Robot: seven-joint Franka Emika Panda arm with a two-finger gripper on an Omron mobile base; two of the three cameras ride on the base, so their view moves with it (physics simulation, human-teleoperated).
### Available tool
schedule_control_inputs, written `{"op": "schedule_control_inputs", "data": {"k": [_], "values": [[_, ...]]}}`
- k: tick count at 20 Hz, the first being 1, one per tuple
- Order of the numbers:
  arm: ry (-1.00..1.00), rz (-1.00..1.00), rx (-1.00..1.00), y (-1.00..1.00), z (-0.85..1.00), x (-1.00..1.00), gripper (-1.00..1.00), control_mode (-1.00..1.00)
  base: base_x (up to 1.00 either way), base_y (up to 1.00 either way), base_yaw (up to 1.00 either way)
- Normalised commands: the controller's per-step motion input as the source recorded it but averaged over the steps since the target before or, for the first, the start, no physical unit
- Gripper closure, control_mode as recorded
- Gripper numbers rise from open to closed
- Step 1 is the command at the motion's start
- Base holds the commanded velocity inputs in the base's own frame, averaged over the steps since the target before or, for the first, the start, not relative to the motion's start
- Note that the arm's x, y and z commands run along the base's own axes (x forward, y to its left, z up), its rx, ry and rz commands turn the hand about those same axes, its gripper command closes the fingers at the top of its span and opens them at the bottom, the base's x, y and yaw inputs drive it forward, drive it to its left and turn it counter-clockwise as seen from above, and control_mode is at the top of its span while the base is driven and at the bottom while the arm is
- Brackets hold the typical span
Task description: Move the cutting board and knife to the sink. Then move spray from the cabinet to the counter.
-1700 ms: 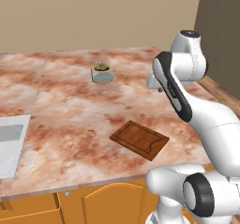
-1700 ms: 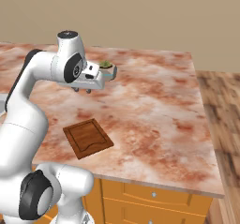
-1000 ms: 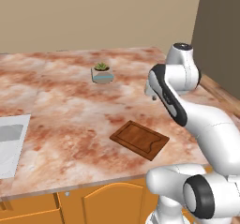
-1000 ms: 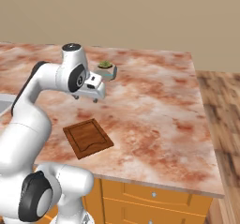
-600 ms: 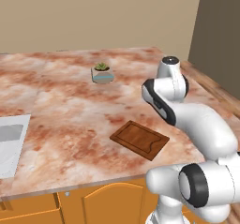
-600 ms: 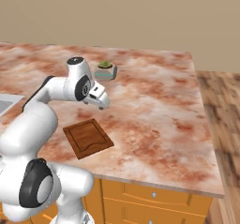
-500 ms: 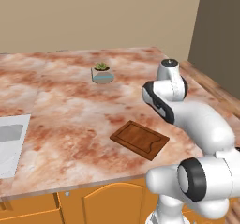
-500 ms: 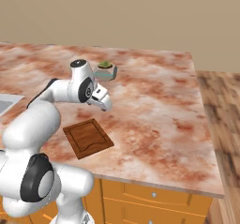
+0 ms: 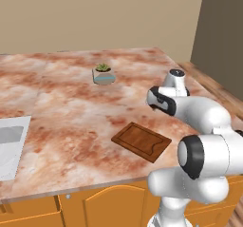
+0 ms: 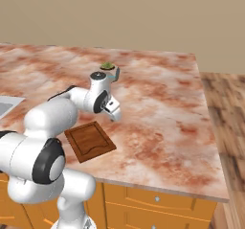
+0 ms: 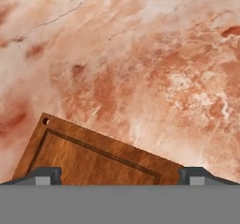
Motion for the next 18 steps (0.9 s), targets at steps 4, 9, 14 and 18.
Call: {"op": "schedule_control_inputs", "data": {"k": [4,9,14,18], "values": [[0.0,0.0,0.01,0.02,-0.19,0.0,-1.0,-1.0,0.0,0.0,0.0],[0.01,-0.02,0.0,0.0,-0.32,0.01,-1.0,-1.0,0.0,0.0,0.0],[0.02,-0.08,-0.02,0.0,-0.38,0.12,-1.0,-1.0,0.0,0.0,0.0],[0.01,-0.08,0.0,0.0,-0.5,0.23,-1.0,-1.0,0.0,0.0,0.0]]}}
